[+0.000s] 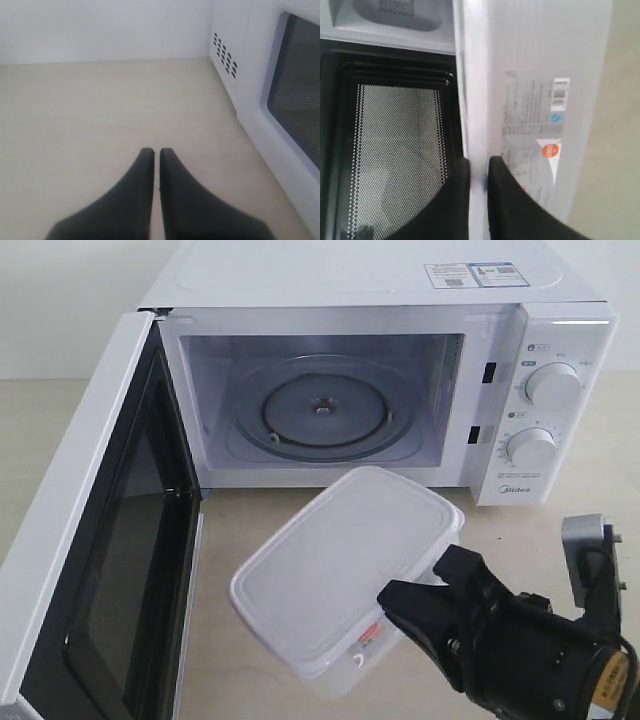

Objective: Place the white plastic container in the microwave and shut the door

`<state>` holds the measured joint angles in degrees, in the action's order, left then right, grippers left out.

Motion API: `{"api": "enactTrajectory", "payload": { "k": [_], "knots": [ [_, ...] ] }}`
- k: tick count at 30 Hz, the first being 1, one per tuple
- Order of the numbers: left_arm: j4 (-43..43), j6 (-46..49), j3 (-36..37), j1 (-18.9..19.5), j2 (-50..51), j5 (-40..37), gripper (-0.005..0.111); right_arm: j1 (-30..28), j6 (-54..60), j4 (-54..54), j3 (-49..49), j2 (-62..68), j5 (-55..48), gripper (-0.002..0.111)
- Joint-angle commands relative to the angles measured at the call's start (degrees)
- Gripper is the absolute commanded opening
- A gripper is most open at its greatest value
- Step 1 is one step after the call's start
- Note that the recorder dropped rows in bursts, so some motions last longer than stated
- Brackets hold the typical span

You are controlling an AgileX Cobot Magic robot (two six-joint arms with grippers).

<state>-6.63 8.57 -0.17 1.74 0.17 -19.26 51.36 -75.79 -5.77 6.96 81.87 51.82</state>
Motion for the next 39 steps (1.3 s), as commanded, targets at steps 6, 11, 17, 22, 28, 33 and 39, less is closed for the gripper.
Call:
{"api": "enactTrajectory", "payload": {
  "k": [6, 11, 17, 22, 28, 33, 39],
  "knots": [
    [0.0, 0.4, 0.2, -0.3, -0.2, 0.1, 0.004, 0.1, -2.3, 2.9, -2.9, -0.8, -0.2, 0.0],
    [0.0, 0.4, 0.2, -0.3, -0.2, 0.1, 0.004, 0.1, -4.9, 5.1, -2.9, -0.8, -2.0, 0.0],
    [0.0, 0.4, 0.2, -0.3, -0.2, 0.1, 0.004, 0.1, -16.9, 14.9, -2.9, -0.8, -1.7, 0.014],
    [0.0, 0.4, 0.2, -0.3, -0.2, 0.1, 0.004, 0.1, -23.6, 22.9, -2.9, -0.8, -6.4, 0.045],
    [0.0, 0.4, 0.2, -0.3, -0.2, 0.1, 0.004, 0.1, -26.8, 20.9, -2.9, -0.8, -11.8, 0.045],
    [0.0, 0.4, 0.2, -0.3, -0.2, 0.1, 0.004, 0.1, -20.3, 9.6, -2.9, -0.7, -12.5, 0.045],
    [0.0, 0.4, 0.2, -0.3, -0.2, 0.1, 0.004, 0.1, -17.5, 4.9, -2.8, -0.7, -12.6, 0.044]
  ]
}}
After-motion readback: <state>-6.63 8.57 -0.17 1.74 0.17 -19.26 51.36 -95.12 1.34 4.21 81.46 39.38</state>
